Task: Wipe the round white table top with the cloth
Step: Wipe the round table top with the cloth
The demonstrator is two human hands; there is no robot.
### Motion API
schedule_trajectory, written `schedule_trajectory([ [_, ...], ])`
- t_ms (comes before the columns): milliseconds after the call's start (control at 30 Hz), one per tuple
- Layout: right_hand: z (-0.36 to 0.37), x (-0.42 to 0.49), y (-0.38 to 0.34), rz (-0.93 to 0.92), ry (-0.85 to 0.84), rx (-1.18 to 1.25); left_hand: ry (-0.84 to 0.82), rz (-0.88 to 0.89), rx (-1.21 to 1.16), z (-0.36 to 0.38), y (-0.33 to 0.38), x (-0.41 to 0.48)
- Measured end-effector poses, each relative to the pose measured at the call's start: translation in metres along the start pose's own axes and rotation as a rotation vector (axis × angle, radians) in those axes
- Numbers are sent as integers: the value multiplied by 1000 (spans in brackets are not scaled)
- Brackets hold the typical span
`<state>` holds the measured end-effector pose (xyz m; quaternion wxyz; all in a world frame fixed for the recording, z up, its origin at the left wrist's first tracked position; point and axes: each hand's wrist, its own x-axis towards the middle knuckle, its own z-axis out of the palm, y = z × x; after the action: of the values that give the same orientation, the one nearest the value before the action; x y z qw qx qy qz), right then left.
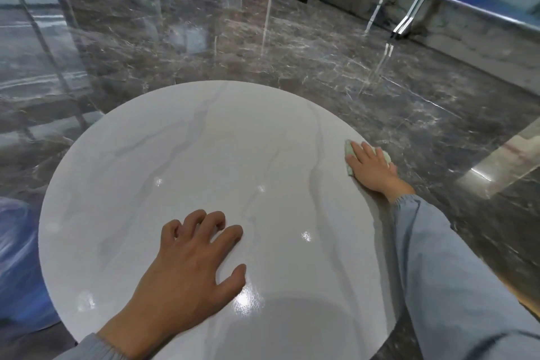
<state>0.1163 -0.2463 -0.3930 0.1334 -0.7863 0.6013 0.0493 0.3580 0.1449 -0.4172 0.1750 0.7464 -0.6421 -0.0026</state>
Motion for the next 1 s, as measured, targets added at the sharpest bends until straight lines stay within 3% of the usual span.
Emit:
schedule_trajectory([
  [200, -11, 54, -49, -22, -25, 11, 76, 23, 11, 10, -2, 0],
  [333, -3, 54, -94, -189, -38, -35, 106, 25, 15, 15, -4, 3],
  [567, 27, -7, -133, -481, -73, -130, 47, 14, 18, 5, 0, 0],
  [733, 42, -71, -100, -595, -32, -153, 47, 13, 9, 4, 0, -1],
  [867, 31, -57, -49, -420, -20, -128, 103, 23, 12, 8, 0, 2],
  [1000, 19, -17, -51, -220, -19, -86, 113, 38, 18, 11, -1, 2],
])
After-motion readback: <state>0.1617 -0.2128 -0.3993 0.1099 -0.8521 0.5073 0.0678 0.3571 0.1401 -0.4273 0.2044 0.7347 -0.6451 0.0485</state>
